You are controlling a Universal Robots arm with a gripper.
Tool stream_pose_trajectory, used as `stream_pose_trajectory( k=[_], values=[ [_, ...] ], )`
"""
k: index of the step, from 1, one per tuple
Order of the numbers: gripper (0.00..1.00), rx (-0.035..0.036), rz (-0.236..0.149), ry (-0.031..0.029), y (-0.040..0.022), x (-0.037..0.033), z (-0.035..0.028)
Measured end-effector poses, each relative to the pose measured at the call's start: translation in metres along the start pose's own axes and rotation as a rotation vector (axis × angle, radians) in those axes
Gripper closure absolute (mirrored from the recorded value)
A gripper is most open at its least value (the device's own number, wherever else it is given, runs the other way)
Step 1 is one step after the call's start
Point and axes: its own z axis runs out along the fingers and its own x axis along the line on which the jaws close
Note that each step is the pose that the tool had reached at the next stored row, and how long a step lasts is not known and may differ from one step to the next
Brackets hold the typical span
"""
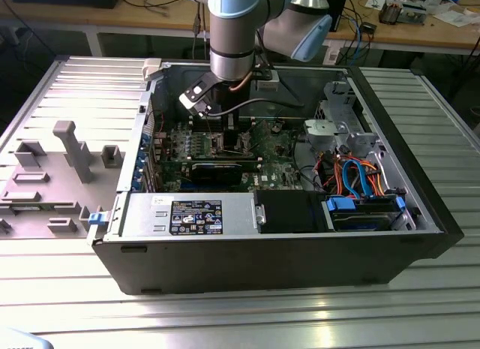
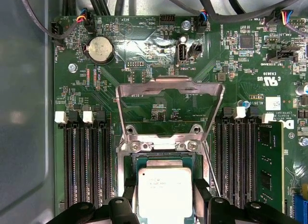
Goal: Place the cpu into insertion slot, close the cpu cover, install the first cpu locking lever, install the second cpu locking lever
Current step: 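Place the cpu into insertion slot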
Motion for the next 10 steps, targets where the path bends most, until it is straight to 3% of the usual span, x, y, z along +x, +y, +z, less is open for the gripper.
stream_pose_trajectory(
  k=[5, 7, 10],
  values=[
    [0.45, -0.0004, 0.0, -0.0001, 0.0, 0.0, 0.0001],
    [0.38, -0.0005, 0.0, 0.0009, 0.0001, 0.0001, 0.0004],
    [0.38, -0.0001, 0.0, 0.0001, 0.0, 0.0, 0.0001]
  ],
)
